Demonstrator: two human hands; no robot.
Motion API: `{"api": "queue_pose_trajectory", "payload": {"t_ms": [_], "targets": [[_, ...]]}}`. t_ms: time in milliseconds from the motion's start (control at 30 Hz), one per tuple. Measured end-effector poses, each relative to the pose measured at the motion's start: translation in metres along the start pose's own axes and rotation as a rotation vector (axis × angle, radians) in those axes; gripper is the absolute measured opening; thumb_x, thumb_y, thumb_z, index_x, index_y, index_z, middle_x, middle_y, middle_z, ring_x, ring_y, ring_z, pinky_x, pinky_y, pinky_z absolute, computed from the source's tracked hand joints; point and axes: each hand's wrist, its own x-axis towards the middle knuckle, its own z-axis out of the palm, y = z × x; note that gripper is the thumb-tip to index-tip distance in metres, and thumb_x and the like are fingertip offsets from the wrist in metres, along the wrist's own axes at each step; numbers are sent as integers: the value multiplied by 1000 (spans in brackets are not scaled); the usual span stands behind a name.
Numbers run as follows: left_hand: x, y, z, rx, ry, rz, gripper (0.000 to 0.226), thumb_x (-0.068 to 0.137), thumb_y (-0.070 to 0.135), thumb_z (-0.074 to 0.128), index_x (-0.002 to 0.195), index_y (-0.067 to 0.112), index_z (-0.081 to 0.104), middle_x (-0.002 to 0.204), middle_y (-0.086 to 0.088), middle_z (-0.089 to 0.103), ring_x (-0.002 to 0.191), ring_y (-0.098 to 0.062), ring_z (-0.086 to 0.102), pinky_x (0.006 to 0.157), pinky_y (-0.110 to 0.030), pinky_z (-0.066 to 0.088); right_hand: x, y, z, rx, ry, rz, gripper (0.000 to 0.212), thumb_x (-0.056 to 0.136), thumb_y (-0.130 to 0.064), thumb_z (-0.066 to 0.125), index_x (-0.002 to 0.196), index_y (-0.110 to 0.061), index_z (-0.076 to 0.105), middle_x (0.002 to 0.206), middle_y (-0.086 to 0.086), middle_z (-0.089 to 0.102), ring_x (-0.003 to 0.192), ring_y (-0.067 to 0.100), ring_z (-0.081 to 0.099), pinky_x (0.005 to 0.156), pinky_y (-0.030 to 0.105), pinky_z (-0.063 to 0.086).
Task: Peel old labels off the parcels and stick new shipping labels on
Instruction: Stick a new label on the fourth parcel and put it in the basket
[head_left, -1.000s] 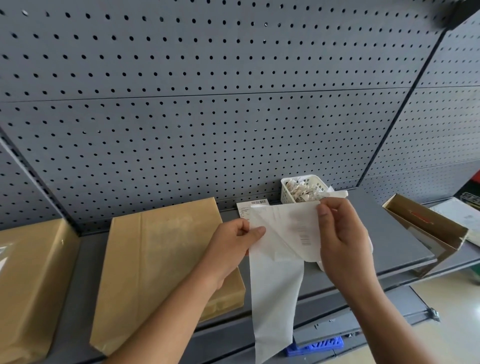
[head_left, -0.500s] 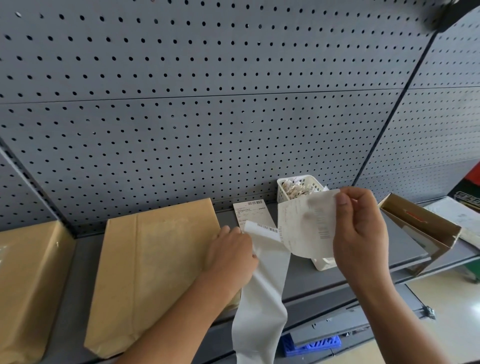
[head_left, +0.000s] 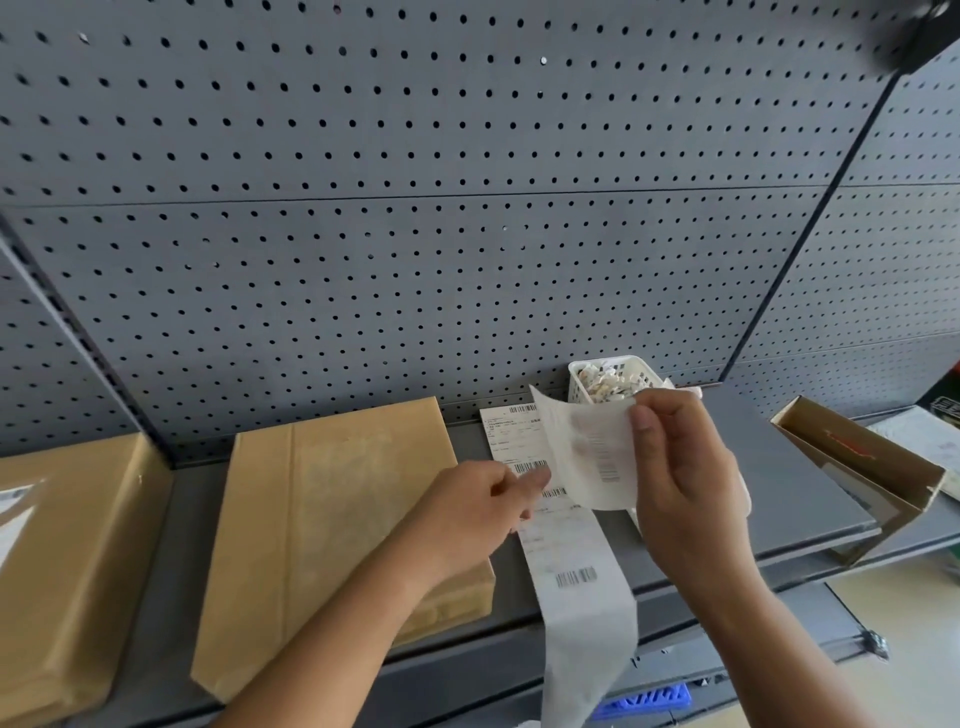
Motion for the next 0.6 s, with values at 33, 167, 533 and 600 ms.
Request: {"api": "queue_pose_trajectory", "payload": {"t_ms": [33, 167, 533, 600], "targets": [[-1, 1, -2, -194, -42, -13, 59, 96, 64, 45, 91, 12, 71, 79, 3, 69, 71, -11, 61, 70, -29, 50, -1, -1, 4, 8, -18, -22, 9, 102, -26, 46, 95, -30, 51, 84, -8, 58, 67, 10, 53, 55, 13, 37], [-3, 4, -11, -672, -65, -68, 65, 99, 60, 44, 103, 0, 70, 99, -20, 75, 80, -25, 68, 67, -34, 55, -8, -4, 18, -3, -140, -103, 9, 101, -24, 48, 97, -31, 52, 87, -11, 59, 70, 8, 55, 58, 14, 39], [-14, -15, -32, -765, 124, -36, 26, 105, 21, 52, 116, 12, 73, 101, -12, 77, 81, -24, 73, 67, -32, 58, -22, -11, 44, 36, -506, -138, 23, 101, -41, 49, 107, -26, 66, 102, -20, 68, 95, 6, 67, 77, 32, 54], [-16, -19, -36, -761, 161, -38, 26, 103, 22, 53, 115, 14, 74, 103, -11, 77, 84, -26, 72, 72, -36, 59, -23, -15, 47, 117, -572, -158, 17, 101, -32, 55, 108, -23, 68, 106, -17, 69, 104, 7, 66, 85, 29, 53]]}}
